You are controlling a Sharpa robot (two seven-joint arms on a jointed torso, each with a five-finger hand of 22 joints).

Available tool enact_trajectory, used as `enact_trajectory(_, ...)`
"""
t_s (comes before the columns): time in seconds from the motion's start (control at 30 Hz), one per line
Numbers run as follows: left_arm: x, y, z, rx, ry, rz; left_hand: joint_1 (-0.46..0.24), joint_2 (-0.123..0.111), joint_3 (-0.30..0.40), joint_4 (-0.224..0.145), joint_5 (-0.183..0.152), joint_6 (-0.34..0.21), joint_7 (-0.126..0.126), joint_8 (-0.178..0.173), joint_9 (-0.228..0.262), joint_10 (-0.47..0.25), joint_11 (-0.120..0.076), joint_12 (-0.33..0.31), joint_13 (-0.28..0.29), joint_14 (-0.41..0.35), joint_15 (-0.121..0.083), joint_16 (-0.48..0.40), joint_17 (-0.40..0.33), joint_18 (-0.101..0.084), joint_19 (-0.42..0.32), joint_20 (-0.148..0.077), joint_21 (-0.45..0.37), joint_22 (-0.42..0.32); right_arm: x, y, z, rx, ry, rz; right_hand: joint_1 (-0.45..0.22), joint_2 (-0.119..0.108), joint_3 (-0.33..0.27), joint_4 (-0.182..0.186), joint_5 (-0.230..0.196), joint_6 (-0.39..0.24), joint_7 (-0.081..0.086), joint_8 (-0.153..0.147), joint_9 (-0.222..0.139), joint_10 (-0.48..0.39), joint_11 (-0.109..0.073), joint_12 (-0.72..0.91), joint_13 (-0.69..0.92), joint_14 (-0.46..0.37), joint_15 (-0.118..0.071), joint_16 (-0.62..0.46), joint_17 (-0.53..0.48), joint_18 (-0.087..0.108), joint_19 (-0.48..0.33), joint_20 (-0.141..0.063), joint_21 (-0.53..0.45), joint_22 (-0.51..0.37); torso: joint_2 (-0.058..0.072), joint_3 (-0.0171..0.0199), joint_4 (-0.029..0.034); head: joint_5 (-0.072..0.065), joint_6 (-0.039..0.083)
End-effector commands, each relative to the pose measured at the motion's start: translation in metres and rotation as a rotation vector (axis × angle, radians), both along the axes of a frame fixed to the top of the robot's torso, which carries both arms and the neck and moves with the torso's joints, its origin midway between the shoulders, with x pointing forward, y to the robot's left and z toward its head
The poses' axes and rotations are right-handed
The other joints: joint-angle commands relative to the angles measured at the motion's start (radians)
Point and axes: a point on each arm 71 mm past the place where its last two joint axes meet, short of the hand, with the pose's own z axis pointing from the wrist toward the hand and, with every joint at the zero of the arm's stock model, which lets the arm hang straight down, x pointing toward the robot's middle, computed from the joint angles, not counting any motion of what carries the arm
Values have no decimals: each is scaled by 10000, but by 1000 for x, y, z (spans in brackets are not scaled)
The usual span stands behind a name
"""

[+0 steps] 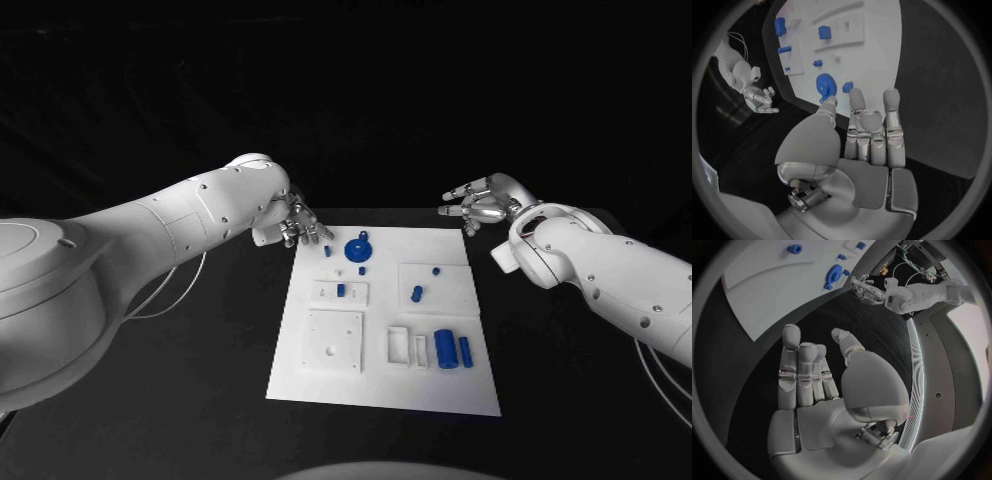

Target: Assemble the parts on the task board

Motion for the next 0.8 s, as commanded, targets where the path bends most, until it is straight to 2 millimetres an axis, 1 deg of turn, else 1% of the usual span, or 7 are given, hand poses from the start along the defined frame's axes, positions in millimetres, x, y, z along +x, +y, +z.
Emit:
enact_trajectory(0.03, 0, -3, -4, -55, 249, -299, 3, 107, 7, -49, -64, -78, 13, 8, -8, 449, 82, -64, 9, -49, 11, -39, -8, -111, -71, 13, -53, 170, 0, 2, 2, -50, -134, 66, -75, -18, -31, 39, 33, -57, 29, -8, -7, -10, -72, -1, -12, 8, -58, -22, -6, 170, 280, -66, -60, 118, 49, 17, -5, 37, 6)
enact_trajectory(0.13, 0, -2, -8, -34, 374, -283, -3, 109, -19, -76, -76, -89, 19, 7, -15, 444, 86, -86, 44, -62, 14, -32, -15, -112, -76, 16, -65, 172, 0, 3, 3, -43, -148, 88, -75, -18, -31, 39, 33, -57, 29, -8, -7, -10, -72, -1, -12, 8, -58, -22, -6, 170, 280, -66, -60, 118, 63, 7, -27, 52, 6)
enact_trajectory(0.2, 0, -2, -11, -49, 438, -275, -7, 88, -27, -82, -97, -97, 23, 7, -18, 443, 91, -107, 48, -76, 19, -34, -18, -114, -89, 21, -76, 170, 0, 4, 3, -36, -160, 98, -75, -18, -31, 39, 33, -57, 29, -8, -7, -10, -72, -1, -12, 8, -58, -22, -6, 170, 280, -66, -60, 118, 68, -8, -39, 51, 11)
enact_trajectory(0.27, -1, -3, -13, -81, 485, -272, -29, 72, -33, -68, -139, -97, 28, 9, -20, 443, 95, -122, 57, -80, 21, -29, -19, -114, -90, 23, -80, 171, 0, 4, 3, -30, -170, 105, -75, -18, -31, 39, 33, -57, 29, -8, -7, -10, -72, -1, -12, 8, -58, -22, -6, 170, 280, -66, -60, 118, 65, -1, -33, 49, -1)
enact_trajectory(0.37, -1, -4, -15, -179, 527, -259, -40, 66, -20, -50, -159, -100, 29, 9, -22, 446, 96, -135, 71, -86, 24, -22, -20, -113, -92, 25, -86, 172, 0, 5, 4, -25, -178, 114, -75, -18, -31, 39, 33, -57, 29, -8, -7, -10, -72, -1, -12, 8, -58, -22, -6, 170, 280, -66, -60, 118, 74, -11, -44, 39, 6)
enact_trajectory(0.53, -2, -5, -17, -341, 535, -208, -72, 73, -9, -12, -181, -105, 33, 8, -24, 444, 100, -147, 91, -89, 25, -16, -24, -112, -91, 27, -91, 173, 0, 5, 4, -20, -182, 120, -75, -18, -31, 39, 33, -57, 29, -8, -7, -10, -72, -1, -12, 8, -58, -22, -6, 170, 280, -66, -60, 118, 63, -7, -36, 23, -2)
enact_trajectory(0.8, -1, -5, -18, -408, 485, -145, -27, 164, 8, -39, -165, -125, 31, 8, -24, 443, 100, -178, 134, -93, 26, -9, -36, -109, -83, 29, -103, 174, 0, 6, 4, -15, -167, 128, -75, -18, -31, 39, 33, -57, 29, -8, -7, -10, -72, -1, -12, 8, -58, -22, -6, 170, 280, -66, -60, 118, 66, -6, -37, 7, 0)
